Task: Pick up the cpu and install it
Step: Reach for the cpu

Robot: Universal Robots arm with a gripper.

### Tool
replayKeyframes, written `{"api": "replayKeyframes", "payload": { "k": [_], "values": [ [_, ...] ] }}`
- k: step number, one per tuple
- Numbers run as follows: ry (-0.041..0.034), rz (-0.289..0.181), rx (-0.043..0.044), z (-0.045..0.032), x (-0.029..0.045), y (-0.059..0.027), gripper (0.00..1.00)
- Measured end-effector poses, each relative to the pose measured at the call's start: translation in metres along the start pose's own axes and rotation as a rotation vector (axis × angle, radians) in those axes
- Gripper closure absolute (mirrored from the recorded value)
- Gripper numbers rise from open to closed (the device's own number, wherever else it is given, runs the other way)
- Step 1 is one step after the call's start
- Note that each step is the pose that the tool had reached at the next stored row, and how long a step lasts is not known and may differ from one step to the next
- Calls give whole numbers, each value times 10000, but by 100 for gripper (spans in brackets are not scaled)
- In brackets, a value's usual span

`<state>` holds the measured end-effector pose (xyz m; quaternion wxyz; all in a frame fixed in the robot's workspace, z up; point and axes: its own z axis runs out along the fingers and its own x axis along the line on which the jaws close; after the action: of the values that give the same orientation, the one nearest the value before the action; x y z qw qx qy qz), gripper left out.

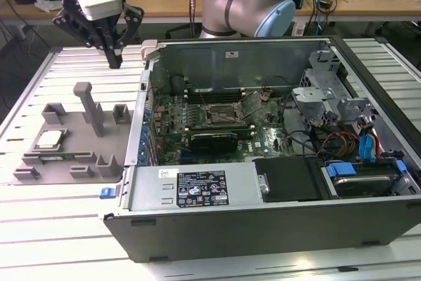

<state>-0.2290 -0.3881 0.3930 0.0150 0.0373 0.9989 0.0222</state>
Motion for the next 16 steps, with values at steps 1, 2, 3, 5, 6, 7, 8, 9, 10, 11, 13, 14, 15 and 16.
{"api": "replayKeyframes", "payload": {
  "k": [1, 2, 3, 5, 6, 7, 8, 9, 10, 11, 13, 14, 15, 16],
  "values": [
    [-4, -1, 0, -1, 42, 4, 89],
    [-6, -1, -1, -1, 63, 5, 89],
    [-8, -1, -1, -1, 85, 8, 89],
    [-12, 0, 0, -2, 138, 14, 89],
    [-13, 0, 0, -3, 165, 17, 89],
    [-14, -1, -1, -3, 183, 20, 89],
    [-15, -1, -1, -2, 212, 23, 89],
    [-16, -2, -1, -1, 232, 26, 89],
    [-15, 0, -1, 0, 251, 30, 89],
    [-16, 0, -1, 1, 268, 33, 89],
    [-16, 0, -1, 5, 304, 41, 89],
    [-16, 0, -1, 10, 327, 46, 89],
    [-17, -1, -3, 15, 347, 51, 89],
    [-16, -1, -2, 19, 364, 55, 89]
  ]
}}
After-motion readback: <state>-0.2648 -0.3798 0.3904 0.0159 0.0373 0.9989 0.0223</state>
